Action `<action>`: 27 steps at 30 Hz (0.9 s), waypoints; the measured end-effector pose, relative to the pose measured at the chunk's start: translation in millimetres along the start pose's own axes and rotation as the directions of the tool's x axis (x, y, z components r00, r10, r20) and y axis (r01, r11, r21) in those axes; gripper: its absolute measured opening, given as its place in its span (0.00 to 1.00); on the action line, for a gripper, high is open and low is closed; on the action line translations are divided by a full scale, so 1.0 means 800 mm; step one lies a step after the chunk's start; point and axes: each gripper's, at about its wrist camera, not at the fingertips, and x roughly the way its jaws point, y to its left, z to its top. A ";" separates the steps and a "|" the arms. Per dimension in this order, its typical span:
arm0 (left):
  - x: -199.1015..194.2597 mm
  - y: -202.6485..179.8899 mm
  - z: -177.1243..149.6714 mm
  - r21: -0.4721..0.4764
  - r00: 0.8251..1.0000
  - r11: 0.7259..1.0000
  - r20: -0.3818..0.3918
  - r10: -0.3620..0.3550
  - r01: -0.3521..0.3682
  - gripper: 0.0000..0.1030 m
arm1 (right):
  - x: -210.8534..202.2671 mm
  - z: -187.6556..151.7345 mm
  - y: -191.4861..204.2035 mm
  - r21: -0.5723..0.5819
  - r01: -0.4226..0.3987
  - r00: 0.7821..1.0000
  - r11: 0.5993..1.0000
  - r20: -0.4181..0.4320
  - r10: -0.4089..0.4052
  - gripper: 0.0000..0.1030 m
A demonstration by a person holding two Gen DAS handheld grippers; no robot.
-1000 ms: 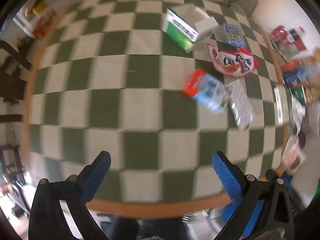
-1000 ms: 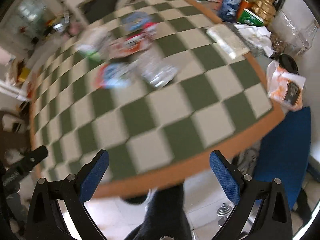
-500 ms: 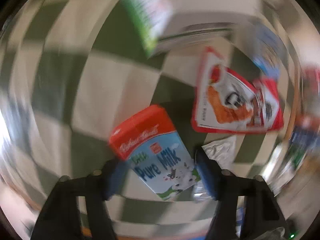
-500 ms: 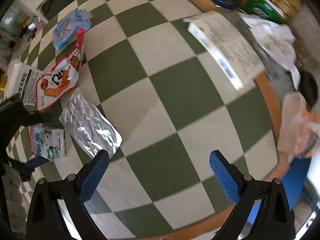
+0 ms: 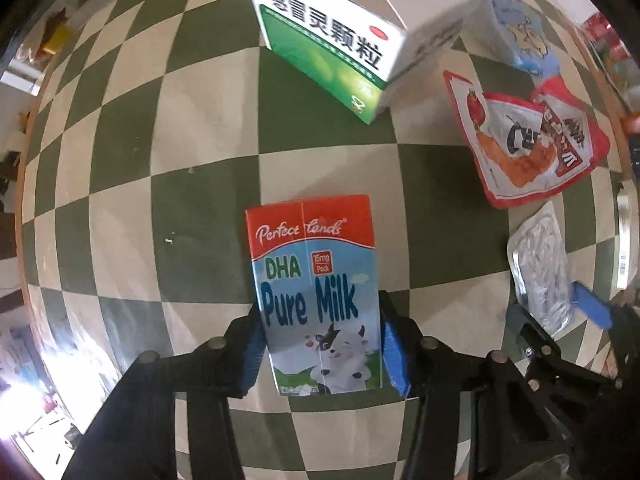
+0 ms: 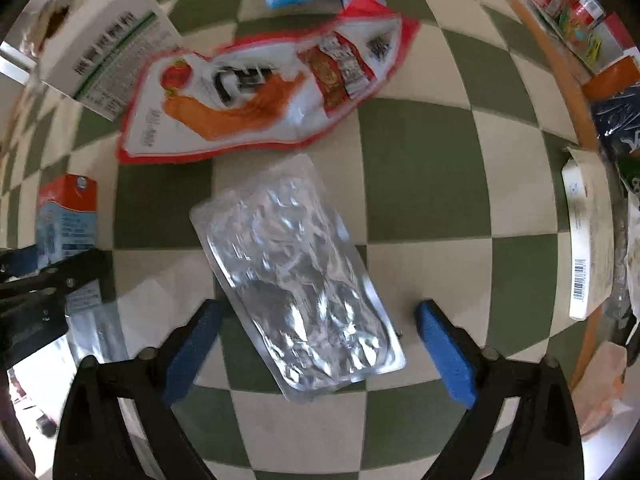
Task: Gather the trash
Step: 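Grasp the Pure Milk carton with the left gripper while the right grasps the foil blister pack, then carry the milk carton and foil pack down over the white trash bin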
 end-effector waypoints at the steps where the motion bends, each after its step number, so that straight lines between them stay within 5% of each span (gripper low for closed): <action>1: -0.003 0.003 -0.003 -0.001 1.000 1.000 0.008 -0.001 0.001 0.45 | -0.003 -0.003 0.003 -0.012 0.001 1.000 1.000 0.016 -0.001 0.73; 2: -0.006 0.006 -0.007 -0.001 1.000 1.000 0.017 0.000 0.000 0.45 | -0.008 -0.006 0.009 -0.023 0.003 1.000 1.000 0.031 -0.002 0.63; 18: -0.094 -0.018 -0.074 0.049 0.988 0.998 0.156 0.021 -0.028 0.45 | -0.072 -0.054 -0.065 0.126 -0.154 0.982 0.980 0.127 0.138 0.63; 27: -0.124 0.009 -0.130 0.043 0.968 0.999 0.251 -0.001 -0.010 0.45 | -0.149 -0.122 0.004 0.109 -0.183 0.964 0.977 0.217 0.156 0.63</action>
